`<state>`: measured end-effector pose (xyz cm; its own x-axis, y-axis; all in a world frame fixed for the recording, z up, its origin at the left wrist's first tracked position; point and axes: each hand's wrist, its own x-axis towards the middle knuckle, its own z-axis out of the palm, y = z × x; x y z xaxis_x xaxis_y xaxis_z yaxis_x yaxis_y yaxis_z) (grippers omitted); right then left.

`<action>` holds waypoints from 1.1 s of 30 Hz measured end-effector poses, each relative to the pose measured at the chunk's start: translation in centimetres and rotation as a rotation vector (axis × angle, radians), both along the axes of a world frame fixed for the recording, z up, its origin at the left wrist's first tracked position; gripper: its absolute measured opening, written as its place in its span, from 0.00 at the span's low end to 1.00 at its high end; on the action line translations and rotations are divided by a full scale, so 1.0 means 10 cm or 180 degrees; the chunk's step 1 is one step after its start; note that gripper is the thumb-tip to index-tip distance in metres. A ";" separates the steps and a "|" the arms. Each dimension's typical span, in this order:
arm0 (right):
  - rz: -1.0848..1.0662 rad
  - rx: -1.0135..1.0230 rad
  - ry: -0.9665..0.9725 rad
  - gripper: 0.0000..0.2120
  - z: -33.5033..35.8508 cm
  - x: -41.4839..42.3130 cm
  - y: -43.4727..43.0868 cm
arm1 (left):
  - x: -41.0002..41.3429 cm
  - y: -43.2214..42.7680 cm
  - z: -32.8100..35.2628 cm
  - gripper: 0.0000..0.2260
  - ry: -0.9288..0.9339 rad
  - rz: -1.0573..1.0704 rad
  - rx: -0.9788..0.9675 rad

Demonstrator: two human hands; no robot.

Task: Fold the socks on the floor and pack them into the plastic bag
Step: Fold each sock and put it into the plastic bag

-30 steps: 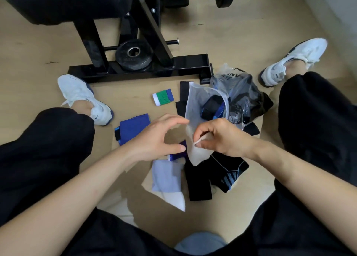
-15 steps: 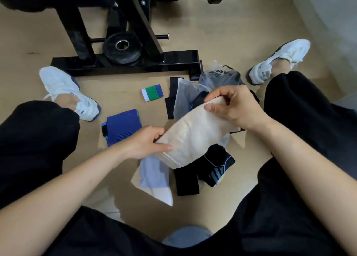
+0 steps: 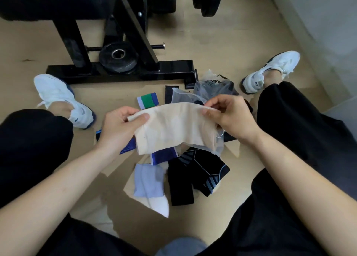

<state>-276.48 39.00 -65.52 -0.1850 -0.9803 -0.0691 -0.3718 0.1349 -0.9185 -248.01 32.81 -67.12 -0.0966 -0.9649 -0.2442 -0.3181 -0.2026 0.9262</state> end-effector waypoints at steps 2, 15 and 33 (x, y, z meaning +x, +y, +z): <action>0.0089 0.0130 -0.0398 0.03 -0.02 0.13 0.03 | -0.04 0.04 0.05 0.03 -0.0086 -0.0134 -0.0121; 0.0362 0.0294 -0.1295 0.11 -0.07 0.63 0.10 | -0.29 0.28 0.03 0.12 -0.0093 -0.0743 -0.0477; 0.1073 0.0181 -0.1232 0.24 0.07 0.54 0.15 | -0.24 0.26 0.11 0.11 -0.0492 -0.0805 -0.0907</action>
<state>-271.07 40.51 -64.85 0.1902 -0.9738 -0.1248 -0.0376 0.1198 -0.9921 -250.42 35.44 -65.98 -0.3226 -0.9465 -0.0010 -0.4647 0.1575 0.8714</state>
